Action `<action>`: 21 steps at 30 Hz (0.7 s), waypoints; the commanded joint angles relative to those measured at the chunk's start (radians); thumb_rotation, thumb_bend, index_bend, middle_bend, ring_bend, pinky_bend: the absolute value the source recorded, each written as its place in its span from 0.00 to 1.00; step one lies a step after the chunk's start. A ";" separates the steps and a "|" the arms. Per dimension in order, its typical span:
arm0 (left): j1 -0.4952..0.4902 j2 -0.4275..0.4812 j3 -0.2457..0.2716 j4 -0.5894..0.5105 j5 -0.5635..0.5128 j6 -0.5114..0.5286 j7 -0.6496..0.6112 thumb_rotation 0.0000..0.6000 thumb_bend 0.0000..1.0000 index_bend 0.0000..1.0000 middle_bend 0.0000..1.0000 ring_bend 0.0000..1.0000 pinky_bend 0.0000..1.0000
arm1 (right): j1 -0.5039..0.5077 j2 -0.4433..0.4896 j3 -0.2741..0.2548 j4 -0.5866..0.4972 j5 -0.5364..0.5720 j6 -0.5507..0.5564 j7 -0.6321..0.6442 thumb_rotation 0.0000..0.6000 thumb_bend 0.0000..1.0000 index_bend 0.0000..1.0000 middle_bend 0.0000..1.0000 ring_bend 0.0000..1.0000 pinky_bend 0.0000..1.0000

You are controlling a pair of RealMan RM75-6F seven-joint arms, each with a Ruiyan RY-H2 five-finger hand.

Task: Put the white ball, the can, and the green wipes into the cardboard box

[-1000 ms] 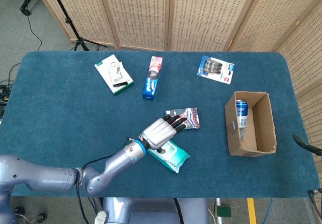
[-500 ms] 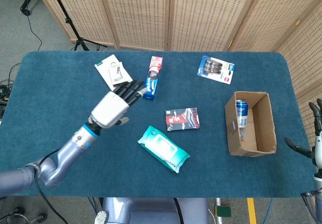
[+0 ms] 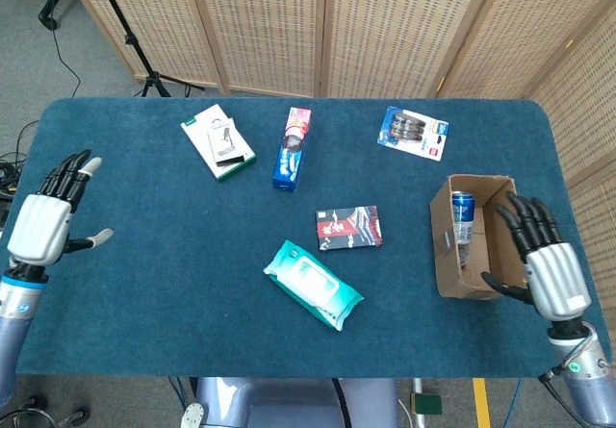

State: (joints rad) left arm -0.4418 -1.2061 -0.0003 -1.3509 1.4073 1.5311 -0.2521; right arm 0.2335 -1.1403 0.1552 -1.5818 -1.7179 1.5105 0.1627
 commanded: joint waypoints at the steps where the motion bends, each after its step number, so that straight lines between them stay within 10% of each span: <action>1: 0.053 0.027 -0.009 -0.001 -0.031 0.010 -0.057 1.00 0.00 0.00 0.00 0.00 0.17 | 0.101 0.032 -0.043 -0.122 -0.096 -0.134 -0.094 1.00 0.00 0.00 0.00 0.00 0.01; 21: 0.128 0.075 -0.086 0.012 -0.004 0.000 -0.202 1.00 0.00 0.00 0.00 0.00 0.17 | 0.366 -0.392 -0.001 -0.168 0.095 -0.579 -0.702 1.00 0.00 0.00 0.00 0.00 0.01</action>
State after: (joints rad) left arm -0.3164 -1.1335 -0.0833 -1.3403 1.4035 1.5337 -0.4514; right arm 0.5726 -1.4697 0.1484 -1.7611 -1.6773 0.9706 -0.4703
